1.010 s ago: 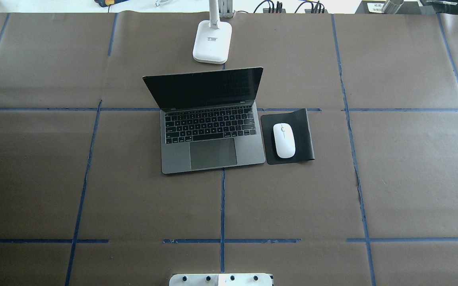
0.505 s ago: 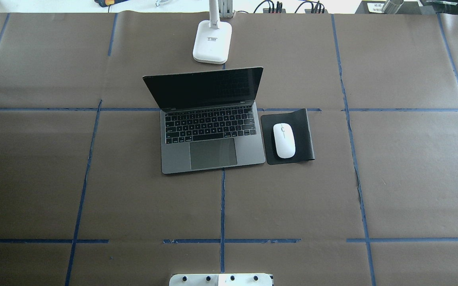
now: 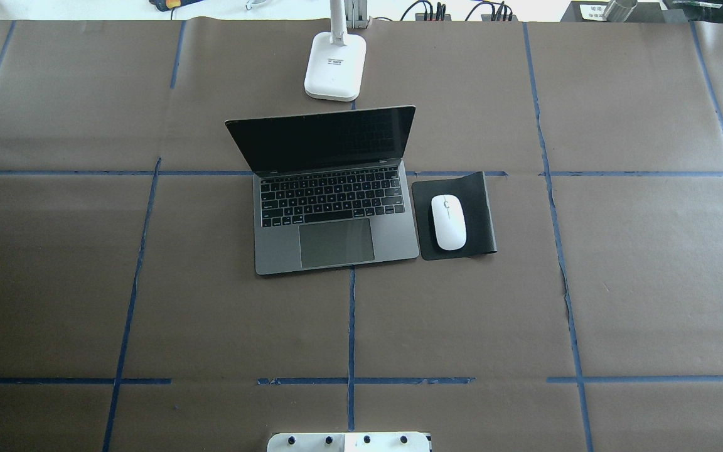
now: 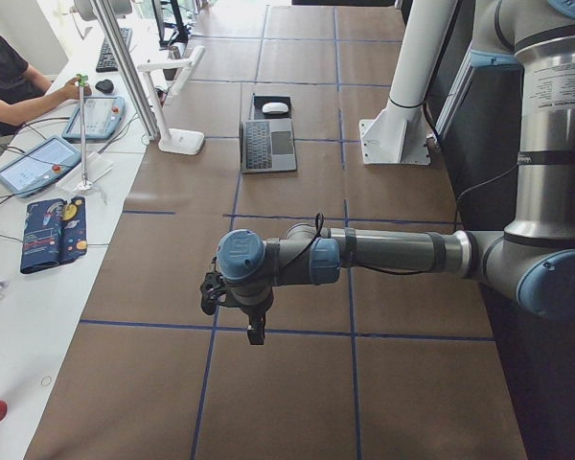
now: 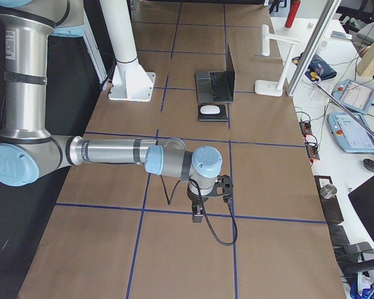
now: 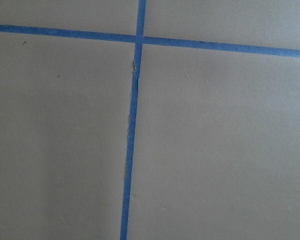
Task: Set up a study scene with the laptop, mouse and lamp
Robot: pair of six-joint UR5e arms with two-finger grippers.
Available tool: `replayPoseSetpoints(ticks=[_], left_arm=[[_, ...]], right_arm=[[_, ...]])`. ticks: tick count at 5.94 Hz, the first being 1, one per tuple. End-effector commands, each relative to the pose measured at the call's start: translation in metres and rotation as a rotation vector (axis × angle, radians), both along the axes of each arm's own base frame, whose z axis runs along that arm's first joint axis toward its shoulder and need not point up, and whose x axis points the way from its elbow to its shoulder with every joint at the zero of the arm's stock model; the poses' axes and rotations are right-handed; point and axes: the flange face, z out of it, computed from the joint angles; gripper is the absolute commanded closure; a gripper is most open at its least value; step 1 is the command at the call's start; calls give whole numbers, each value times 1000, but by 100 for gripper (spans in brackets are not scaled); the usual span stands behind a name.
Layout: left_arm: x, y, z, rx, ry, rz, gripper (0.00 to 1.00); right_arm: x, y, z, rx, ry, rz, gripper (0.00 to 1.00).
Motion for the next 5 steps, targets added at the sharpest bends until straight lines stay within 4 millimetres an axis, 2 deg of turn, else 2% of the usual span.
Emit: replayPoseSetpoints(ticks=[1, 5], left_arm=[[0, 0, 1, -3, -1, 0, 0], [0, 1, -1, -1, 0, -2, 0]], right_arm=[[0, 0, 5, -14, 3, 2, 0], [1, 4, 11, -29, -7, 8, 0]])
